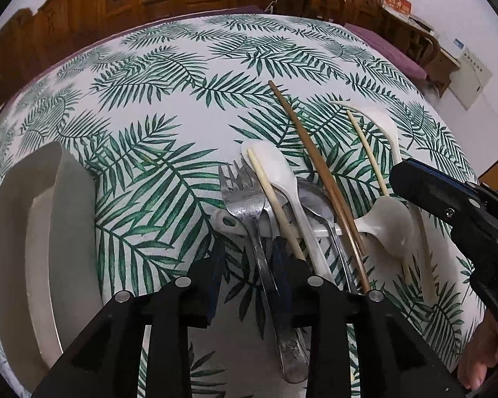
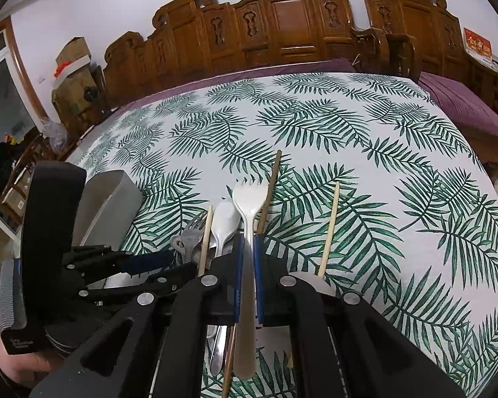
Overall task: Organize utensils
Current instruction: 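Grasp a metal fork with the left tool while the right tool holds the white fork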
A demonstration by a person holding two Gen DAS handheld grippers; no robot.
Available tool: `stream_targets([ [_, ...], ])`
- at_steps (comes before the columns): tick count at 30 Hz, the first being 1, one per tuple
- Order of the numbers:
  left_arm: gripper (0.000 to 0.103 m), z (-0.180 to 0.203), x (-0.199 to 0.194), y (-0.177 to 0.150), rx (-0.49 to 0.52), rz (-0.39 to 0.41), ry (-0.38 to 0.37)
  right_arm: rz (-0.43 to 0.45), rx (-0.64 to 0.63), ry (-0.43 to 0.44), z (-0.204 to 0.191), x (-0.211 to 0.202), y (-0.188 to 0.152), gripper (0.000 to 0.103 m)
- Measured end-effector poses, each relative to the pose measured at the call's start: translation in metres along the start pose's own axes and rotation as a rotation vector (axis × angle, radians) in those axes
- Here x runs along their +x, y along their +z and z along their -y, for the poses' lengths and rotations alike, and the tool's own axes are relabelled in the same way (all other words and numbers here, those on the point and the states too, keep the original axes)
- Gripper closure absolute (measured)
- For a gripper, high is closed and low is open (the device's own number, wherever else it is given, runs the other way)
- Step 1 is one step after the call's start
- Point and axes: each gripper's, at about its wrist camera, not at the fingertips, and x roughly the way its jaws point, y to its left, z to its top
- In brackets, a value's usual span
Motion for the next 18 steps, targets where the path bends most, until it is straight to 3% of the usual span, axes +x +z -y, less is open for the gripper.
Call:
stream_targets([
  [2,0.084,-0.0001,0.0015,0.0011,0.005,-0.013,0.013,0.000,0.001,0.000,0.0003,-0.0001,0.0000,0.095],
  [9,0.083,0.0069,0.0063,-0.0008,0.063,-0.021,0.070,0.002,0.001,0.001,0.0002,-0.0010,0.0000,0.095],
  [11,0.083,0.0059,0.0070,-0.0005,0.063,-0.023,0.065,0.001,0.000,0.000,0.0000,-0.0012,0.0001,0.095],
  [13,0.094,0.0052,0.0063,-0.0020,0.073,-0.020,0.040,0.002,0.001,0.001,0.0000,-0.0016,0.0001,0.095],
  [18,0.097,-0.0025,-0.0003,-0.0069,0.062,-0.009,0.034,0.004,0.000,0.003,-0.0016,-0.0017,0.0004,0.095],
])
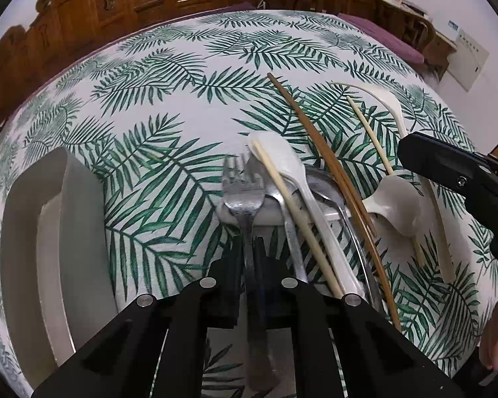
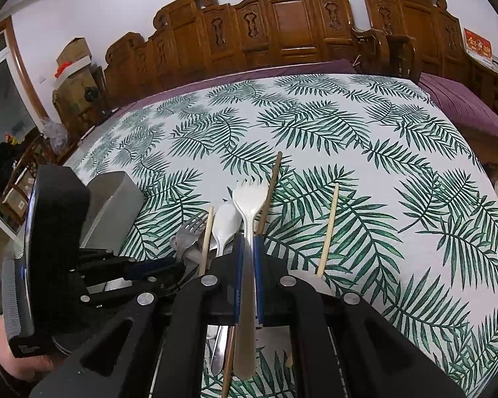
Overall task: Organize utensils
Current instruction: 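Grasp a metal fork with the left tool while the right tool holds the white fork, then carry both forks over the grey tray and open both tools to drop them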
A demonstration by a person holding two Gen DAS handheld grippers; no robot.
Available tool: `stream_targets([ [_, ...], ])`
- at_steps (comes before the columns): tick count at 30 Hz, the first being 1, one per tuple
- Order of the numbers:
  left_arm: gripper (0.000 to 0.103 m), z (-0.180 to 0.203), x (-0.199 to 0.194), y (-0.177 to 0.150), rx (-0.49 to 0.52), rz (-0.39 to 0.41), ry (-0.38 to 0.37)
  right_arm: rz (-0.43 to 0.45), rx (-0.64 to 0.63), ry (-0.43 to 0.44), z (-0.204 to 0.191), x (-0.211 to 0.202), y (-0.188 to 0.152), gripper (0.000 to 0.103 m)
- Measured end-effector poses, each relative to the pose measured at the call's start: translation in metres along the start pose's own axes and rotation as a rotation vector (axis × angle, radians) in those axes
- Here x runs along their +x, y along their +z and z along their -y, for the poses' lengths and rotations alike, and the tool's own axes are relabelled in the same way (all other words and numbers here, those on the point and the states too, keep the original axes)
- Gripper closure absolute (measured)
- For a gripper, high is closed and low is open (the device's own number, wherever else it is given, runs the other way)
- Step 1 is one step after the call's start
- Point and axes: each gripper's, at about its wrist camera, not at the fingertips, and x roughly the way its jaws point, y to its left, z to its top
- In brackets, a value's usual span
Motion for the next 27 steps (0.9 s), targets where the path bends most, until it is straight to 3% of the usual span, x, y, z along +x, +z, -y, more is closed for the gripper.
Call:
stream_targets([
  [17,0.097,-0.036,-0.071,-0.013,0.010,0.137,-0.052,-0.002,-0.033,0.005,-0.032,0.004,-0.002,0.095],
  [27,0.097,-0.085,-0.113,-0.014,-0.021,0.234,-0.023,-0.011,-0.093,0.025,-0.064,0.005,-0.011,0.095],
])
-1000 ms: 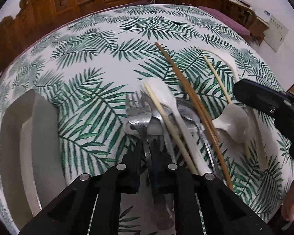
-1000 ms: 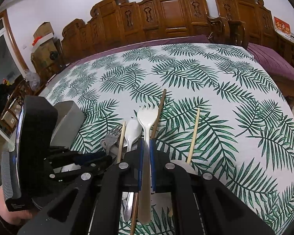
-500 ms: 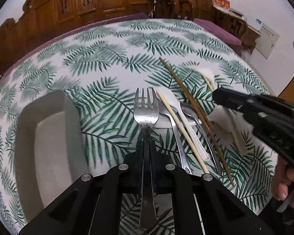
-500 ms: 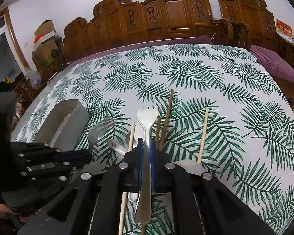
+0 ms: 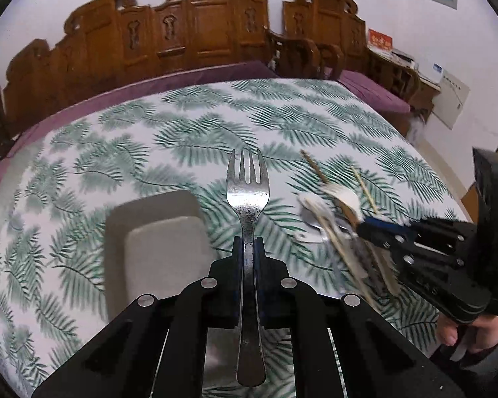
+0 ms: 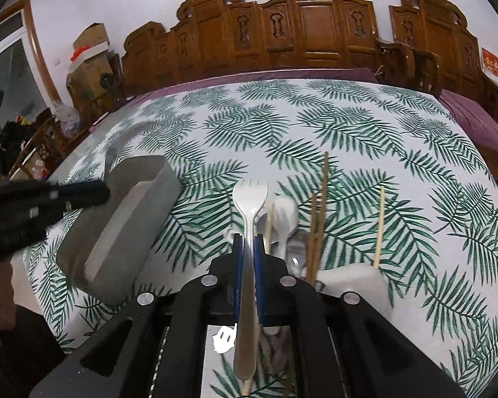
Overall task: Organize utensils
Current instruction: 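Carry both forks over the grey tray and open both tools to drop them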
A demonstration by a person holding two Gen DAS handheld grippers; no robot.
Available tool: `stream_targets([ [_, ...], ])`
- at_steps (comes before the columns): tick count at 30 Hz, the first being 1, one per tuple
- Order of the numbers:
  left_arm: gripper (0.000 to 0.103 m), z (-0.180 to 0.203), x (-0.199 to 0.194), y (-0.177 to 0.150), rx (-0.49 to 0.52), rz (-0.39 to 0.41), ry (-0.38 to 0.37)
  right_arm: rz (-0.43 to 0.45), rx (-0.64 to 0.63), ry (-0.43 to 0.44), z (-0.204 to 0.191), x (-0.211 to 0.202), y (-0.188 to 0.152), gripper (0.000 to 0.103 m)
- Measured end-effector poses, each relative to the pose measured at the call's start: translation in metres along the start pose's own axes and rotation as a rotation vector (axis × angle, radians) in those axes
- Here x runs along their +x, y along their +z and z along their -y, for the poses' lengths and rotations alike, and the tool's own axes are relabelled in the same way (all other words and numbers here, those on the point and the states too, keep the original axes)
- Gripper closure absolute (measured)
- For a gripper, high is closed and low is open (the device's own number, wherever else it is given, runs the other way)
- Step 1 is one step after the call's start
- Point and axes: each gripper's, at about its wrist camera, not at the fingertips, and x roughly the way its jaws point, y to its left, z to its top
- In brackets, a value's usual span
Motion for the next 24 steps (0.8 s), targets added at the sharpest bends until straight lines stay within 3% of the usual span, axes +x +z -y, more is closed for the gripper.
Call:
stream_targets([
  [8,0.097,-0.044,0.017,-0.011,-0.034,-0.016,0.034,-0.018,-0.032,0.015,-0.012,0.010,0.002,0.095],
  [15,0.097,-0.057,0.042,-0.032,0.007,-0.103,0.094,-0.021,-0.050,0.031,-0.022,0.015,0.004,0.095],
  [24,0.097,-0.068,0.065,-0.046,-0.006,-0.187,0.092,-0.032,-0.073,0.038,-0.036,0.020,0.003,0.095],
])
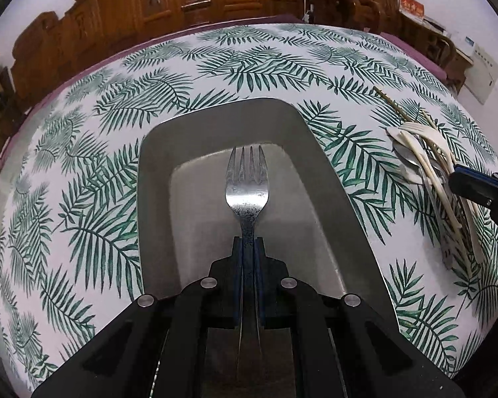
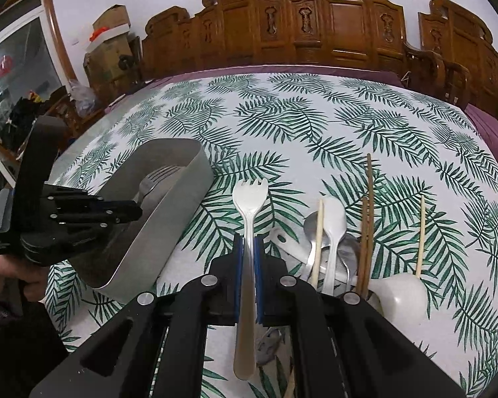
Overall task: Organize utensils
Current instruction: 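Carry both forks over the grey tray and open both tools to drop them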
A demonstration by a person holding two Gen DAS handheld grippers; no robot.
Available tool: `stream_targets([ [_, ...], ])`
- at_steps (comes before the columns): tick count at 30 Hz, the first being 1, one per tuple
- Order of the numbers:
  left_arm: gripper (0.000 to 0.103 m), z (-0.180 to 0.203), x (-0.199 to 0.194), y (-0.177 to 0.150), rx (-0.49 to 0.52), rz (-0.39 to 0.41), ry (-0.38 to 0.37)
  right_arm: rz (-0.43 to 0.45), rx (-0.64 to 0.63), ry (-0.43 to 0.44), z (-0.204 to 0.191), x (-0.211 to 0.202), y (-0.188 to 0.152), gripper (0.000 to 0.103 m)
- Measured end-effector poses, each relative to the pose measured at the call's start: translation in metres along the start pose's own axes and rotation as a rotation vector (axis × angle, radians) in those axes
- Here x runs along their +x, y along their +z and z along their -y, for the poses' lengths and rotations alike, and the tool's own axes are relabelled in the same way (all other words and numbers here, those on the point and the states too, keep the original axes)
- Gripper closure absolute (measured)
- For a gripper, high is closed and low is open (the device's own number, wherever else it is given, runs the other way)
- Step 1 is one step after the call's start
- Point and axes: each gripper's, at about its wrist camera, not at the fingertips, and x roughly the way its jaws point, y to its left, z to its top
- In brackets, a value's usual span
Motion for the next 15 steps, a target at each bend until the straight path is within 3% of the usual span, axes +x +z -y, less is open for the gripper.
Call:
stream_targets([
  [6,0.097,-0.009,-0.006,0.002,-0.033,0.021,-0.017,0.006,0.006,-0.003,-0.004,-0.001,0.001,0.095],
  [15,0.097,-0.036,-0.047,0.006,-0.111,0.136,-0.063,0.039,-0.017,0.054,-0.044,-0.014,0.020,0.095],
])
